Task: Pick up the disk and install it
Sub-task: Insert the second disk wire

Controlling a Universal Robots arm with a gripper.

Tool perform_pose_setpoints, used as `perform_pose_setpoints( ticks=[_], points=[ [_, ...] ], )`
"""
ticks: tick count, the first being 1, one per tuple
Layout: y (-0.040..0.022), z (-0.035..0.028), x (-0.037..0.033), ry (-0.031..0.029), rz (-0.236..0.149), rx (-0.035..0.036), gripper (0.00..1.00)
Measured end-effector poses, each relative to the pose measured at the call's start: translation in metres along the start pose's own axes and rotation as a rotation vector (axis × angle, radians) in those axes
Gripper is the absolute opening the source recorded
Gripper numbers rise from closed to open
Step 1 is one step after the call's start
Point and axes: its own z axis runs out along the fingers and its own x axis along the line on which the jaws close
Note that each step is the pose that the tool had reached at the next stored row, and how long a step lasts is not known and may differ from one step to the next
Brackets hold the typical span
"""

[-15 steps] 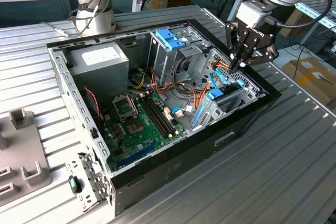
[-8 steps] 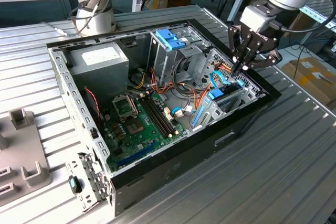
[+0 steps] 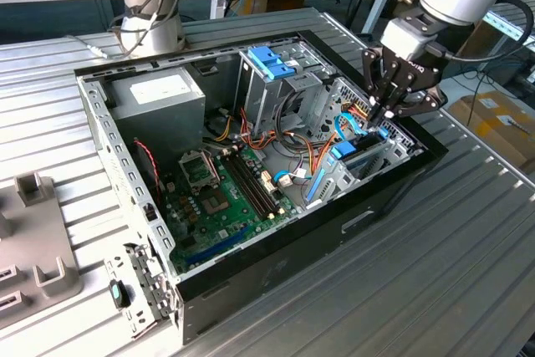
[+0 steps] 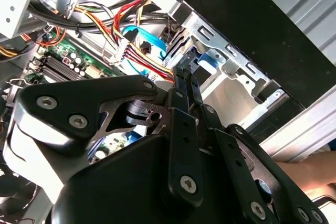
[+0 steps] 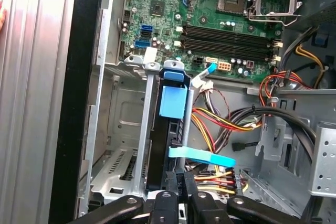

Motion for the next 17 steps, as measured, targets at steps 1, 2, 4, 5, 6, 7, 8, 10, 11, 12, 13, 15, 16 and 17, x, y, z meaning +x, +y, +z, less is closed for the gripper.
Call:
perform_pose_setpoints(
  ticks=[1, 2, 4, 5, 6, 7, 8, 10, 11, 12, 13, 15, 16, 17],
  points=[
    [0.0004, 0.0006, 0.0004, 0.0001, 0.000, -0.0001, 0.16],
    [0.0007, 0.0012, 0.0007, 0.0003, 0.000, 0.0000, 0.16],
    [0.0007, 0.0012, 0.0007, 0.0004, 0.000, -0.0001, 0.16],
    [0.0008, 0.0013, 0.0007, 0.0002, 0.000, -0.0001, 0.16],
    [0.0008, 0.0014, 0.0007, 0.0001, 0.000, 0.0000, 0.16],
    [0.0008, 0.0014, 0.0007, 0.0001, 0.000, 0.0000, 0.16],
    [0.0008, 0.0018, 0.0010, -0.0003, 0.000, 0.0000, 0.16],
    [0.0014, 0.0031, 0.0016, 0.0000, 0.000, 0.0000, 0.16],
    [0.0021, 0.0044, 0.0017, 0.0003, 0.000, 0.0000, 0.16],
    [0.0023, 0.0053, 0.0017, 0.0000, 0.000, 0.0000, 0.16],
    [0.0025, 0.0061, 0.0017, 0.0001, 0.000, 0.0000, 0.16],
    [0.0027, 0.0079, 0.0019, 0.0001, 0.000, 0.0000, 0.16],
    [0.0027, 0.0085, 0.0020, 0.0001, 0.000, -0.0001, 0.16],
    [0.0028, 0.0088, 0.0020, 0.0006, 0.000, -0.0001, 0.16]
  ],
)
